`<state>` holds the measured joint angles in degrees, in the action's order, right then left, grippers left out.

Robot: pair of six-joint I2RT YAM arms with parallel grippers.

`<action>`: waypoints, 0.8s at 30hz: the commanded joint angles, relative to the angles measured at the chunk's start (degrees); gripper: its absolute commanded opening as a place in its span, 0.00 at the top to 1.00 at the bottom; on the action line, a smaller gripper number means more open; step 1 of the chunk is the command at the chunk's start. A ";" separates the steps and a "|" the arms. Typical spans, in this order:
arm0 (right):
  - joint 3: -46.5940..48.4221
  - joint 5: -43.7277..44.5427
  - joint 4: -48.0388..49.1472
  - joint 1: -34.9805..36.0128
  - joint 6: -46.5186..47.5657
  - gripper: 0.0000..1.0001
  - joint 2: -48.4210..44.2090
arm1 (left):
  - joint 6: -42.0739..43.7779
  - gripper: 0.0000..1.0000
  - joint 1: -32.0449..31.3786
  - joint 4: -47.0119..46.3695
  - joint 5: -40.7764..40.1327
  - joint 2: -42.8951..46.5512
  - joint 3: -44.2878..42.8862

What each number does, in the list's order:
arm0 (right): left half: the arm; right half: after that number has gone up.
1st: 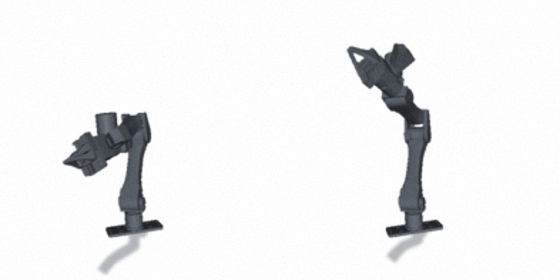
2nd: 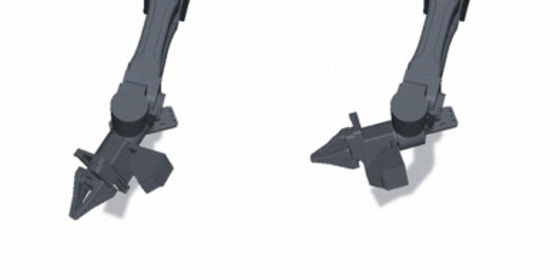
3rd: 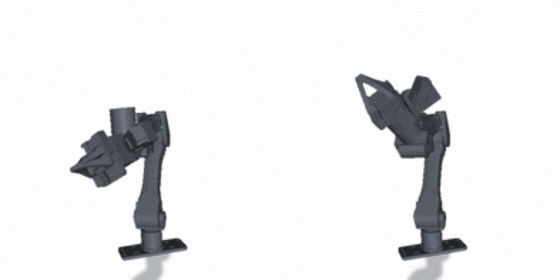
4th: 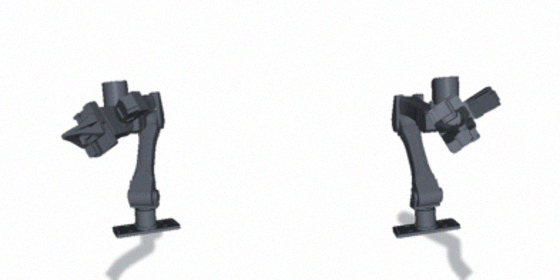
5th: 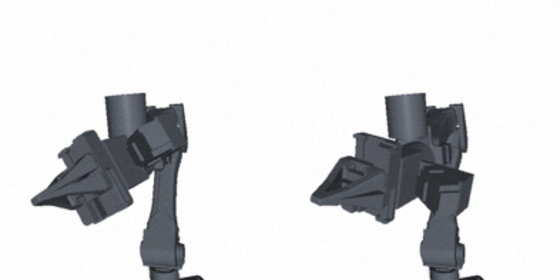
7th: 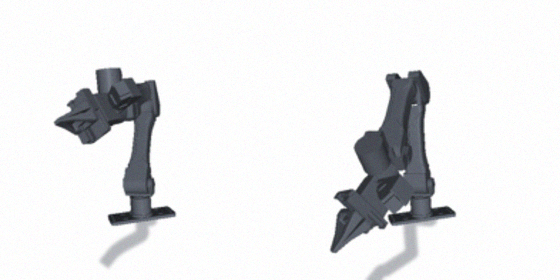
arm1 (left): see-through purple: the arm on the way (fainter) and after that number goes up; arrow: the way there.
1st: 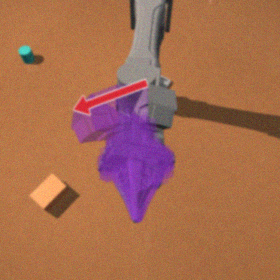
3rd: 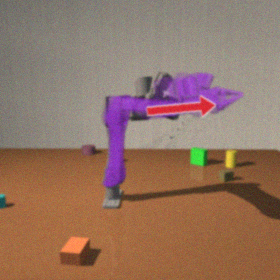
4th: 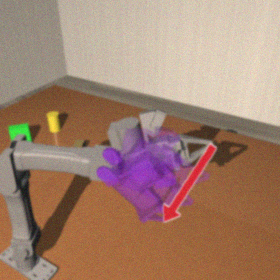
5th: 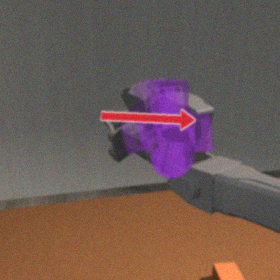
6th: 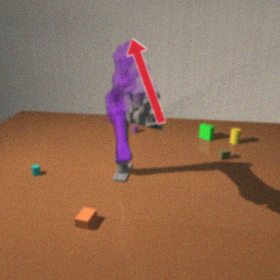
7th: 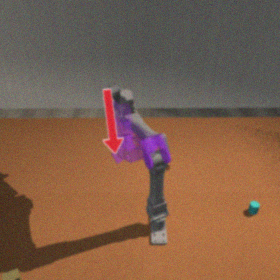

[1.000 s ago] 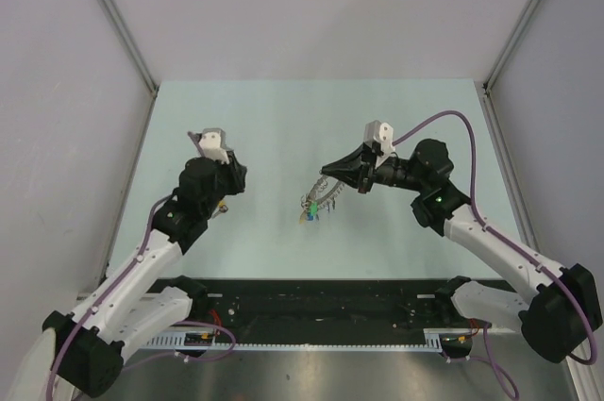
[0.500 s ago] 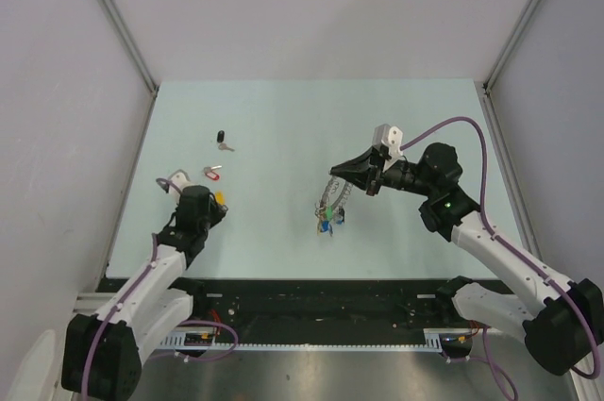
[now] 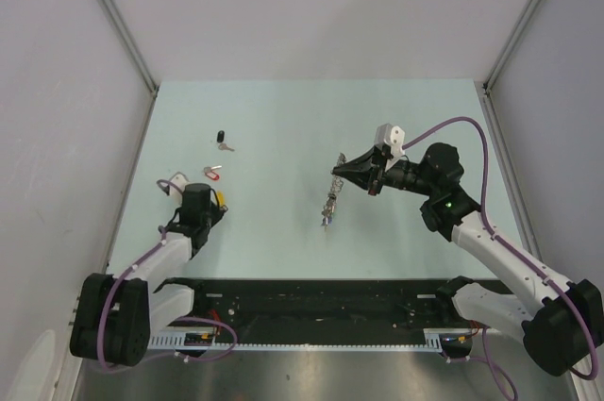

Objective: Put the keys on the keyring

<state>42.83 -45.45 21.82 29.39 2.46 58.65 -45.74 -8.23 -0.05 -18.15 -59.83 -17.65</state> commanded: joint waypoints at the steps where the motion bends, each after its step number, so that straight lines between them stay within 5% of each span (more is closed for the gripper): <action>1: -0.03 -0.60 4.89 -0.38 -0.61 1.00 -1.88 | -1.37 0.79 0.58 -3.20 0.40 -3.00 -2.48; 24: -0.46 -0.43 5.16 -0.65 -0.53 1.00 -2.23 | 1.17 0.76 0.58 -4.52 0.13 -9.42 -5.64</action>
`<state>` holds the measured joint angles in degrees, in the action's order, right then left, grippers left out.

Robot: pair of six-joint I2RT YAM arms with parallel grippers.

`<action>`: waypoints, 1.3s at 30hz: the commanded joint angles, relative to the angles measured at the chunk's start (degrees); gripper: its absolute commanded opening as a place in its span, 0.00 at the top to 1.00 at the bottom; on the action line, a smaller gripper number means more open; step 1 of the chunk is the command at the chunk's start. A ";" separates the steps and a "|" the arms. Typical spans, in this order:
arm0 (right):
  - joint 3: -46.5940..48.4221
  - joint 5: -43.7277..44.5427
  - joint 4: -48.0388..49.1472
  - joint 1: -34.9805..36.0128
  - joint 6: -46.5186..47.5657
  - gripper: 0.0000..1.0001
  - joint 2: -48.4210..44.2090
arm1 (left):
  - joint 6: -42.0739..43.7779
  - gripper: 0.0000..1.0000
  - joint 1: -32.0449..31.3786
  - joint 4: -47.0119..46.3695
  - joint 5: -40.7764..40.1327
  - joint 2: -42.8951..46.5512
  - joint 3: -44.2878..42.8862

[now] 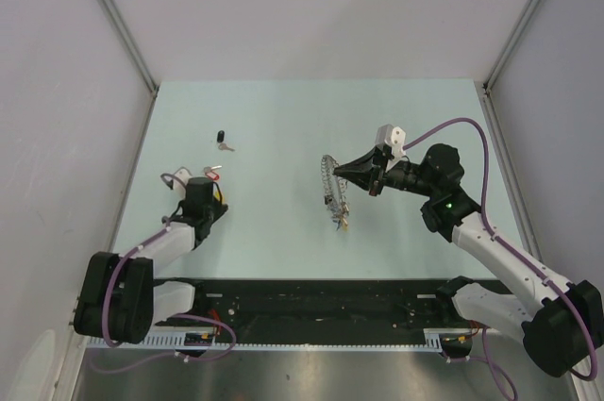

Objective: Put the keys on the keyring

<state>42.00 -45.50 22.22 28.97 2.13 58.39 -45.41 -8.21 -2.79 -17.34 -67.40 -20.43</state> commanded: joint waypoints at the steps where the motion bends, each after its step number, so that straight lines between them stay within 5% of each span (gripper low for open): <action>1: 0.37 -0.30 4.76 -0.23 -0.20 1.00 -1.97 | 0.93 0.76 0.56 -1.70 -0.76 -2.82 -3.04; 14: 0.19 -0.12 4.85 -0.23 0.15 1.00 -1.88 | 1.64 0.83 0.56 -0.20 -0.50 -7.31 -5.33; 20: 0.19 -0.12 4.85 -0.23 0.15 1.00 -1.79 | 2.52 1.00 0.56 2.43 -0.24 -6.70 -6.64; 28: 0.19 -0.03 4.76 -0.32 0.24 1.00 -1.88 | 9.71 1.00 -0.40 5.86 3.36 -2.22 -11.56; 39: 0.19 0.05 3.71 -1.28 0.33 1.00 -3.02 | 23.95 0.99 -16.65 -11.00 11.72 -6.85 -18.94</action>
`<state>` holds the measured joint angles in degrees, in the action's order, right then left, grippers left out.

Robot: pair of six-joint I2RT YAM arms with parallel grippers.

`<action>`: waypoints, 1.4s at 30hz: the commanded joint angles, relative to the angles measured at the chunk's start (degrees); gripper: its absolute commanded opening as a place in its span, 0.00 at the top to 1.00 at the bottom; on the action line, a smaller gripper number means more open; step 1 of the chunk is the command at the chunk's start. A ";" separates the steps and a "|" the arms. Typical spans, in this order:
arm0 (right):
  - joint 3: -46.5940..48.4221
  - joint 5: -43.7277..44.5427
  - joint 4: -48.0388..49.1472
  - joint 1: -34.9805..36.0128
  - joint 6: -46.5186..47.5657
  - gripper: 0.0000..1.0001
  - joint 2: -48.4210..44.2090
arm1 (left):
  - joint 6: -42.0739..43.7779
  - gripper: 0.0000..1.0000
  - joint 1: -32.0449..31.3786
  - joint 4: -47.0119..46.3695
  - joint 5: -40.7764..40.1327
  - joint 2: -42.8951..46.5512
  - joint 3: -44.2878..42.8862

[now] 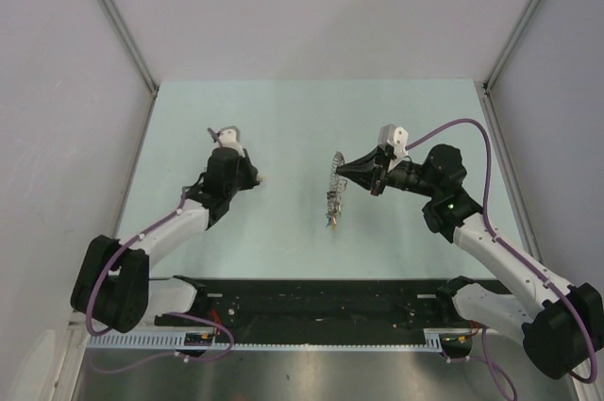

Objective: Put the keys on the keyring

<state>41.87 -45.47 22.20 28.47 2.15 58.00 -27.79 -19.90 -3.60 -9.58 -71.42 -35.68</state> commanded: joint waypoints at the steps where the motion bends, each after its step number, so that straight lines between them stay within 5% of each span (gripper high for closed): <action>1: 0.32 0.03 3.38 -0.87 0.40 1.00 -2.71 | 7.30 1.00 -7.50 -11.42 4.39 -4.16 -4.65; 13: 0.32 0.91 -0.13 -2.71 1.54 1.00 -6.40 | 7.40 0.99 -21.22 -32.32 8.97 -32.18 -21.53; 24: 0.41 0.04 -0.22 -3.33 1.28 1.00 -7.02 | -5.77 0.95 -26.42 -61.51 2.12 -41.96 -6.79; 29: 0.41 -0.49 0.30 -3.42 0.75 1.00 -6.67 | -7.81 0.77 -26.77 -74.79 -0.26 -41.44 2.36; 33: 0.32 -0.67 0.39 -3.42 0.40 1.00 -6.58 | -6.40 0.51 -27.30 -79.80 -2.28 -37.85 6.93; 42: 0.41 -1.55 0.39 -3.42 0.13 1.00 -6.32 | -1.39 0.38 -26.16 -80.60 -2.37 -26.86 14.84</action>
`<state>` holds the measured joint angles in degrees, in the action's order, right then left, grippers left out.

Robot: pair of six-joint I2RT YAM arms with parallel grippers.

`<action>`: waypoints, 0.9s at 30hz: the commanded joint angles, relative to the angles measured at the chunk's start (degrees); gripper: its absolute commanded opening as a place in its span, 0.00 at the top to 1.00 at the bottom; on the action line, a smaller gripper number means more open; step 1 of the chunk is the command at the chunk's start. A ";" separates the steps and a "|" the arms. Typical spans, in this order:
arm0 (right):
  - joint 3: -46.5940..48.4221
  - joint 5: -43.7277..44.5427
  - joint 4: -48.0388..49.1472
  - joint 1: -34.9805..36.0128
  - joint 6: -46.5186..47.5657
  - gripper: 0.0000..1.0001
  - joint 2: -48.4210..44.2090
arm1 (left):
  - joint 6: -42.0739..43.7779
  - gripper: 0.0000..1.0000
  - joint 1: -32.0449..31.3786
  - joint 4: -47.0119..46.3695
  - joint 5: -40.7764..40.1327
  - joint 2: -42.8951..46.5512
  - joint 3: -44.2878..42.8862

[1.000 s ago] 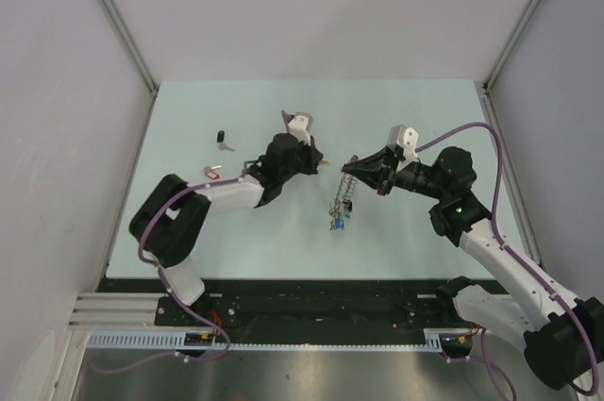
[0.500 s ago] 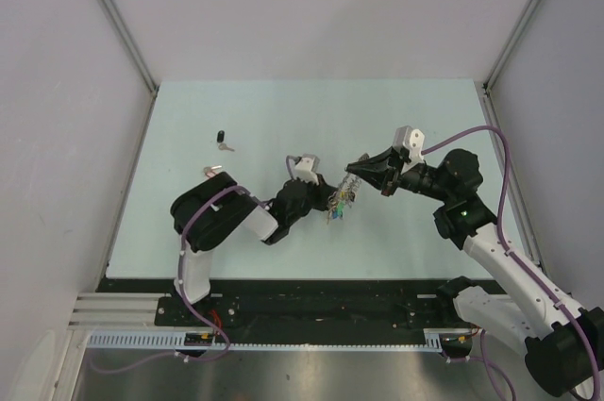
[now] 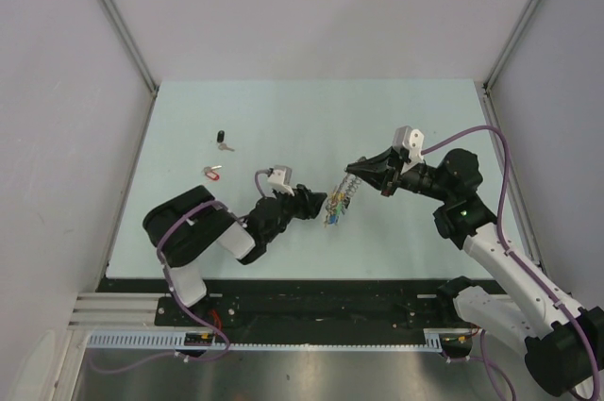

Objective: Put the keys on the keyring

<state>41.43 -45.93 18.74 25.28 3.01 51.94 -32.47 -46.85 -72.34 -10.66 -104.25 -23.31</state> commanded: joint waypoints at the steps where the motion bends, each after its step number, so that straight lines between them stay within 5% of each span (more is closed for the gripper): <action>1: 0.85 -1.35 3.93 -0.23 -0.72 1.00 -0.18 | 3.46 0.38 1.32 -11.86 -0.69 8.33 3.70; 5: 0.93 -3.45 4.98 -0.23 -1.16 1.00 0.53 | 4.35 0.37 4.92 -9.50 7.72 16.32 6.26; 9: 1.20 -5.39 5.69 -0.23 -1.69 1.00 1.75 | 6.61 0.35 9.66 3.47 15.20 25.91 5.47; 17: 3.74 -8.29 4.46 -0.23 -0.99 1.00 4.31 | 19.97 0.29 10.29 33.97 20.49 39.20 -4.72; 27: 4.89 -12.42 8.94 -0.23 -2.74 1.00 6.94 | 30.27 0.29 10.29 51.15 37.80 47.38 -17.02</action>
<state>42.87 -55.42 20.78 25.26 1.89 58.24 -10.26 -36.82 -28.60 17.17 -59.11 -35.35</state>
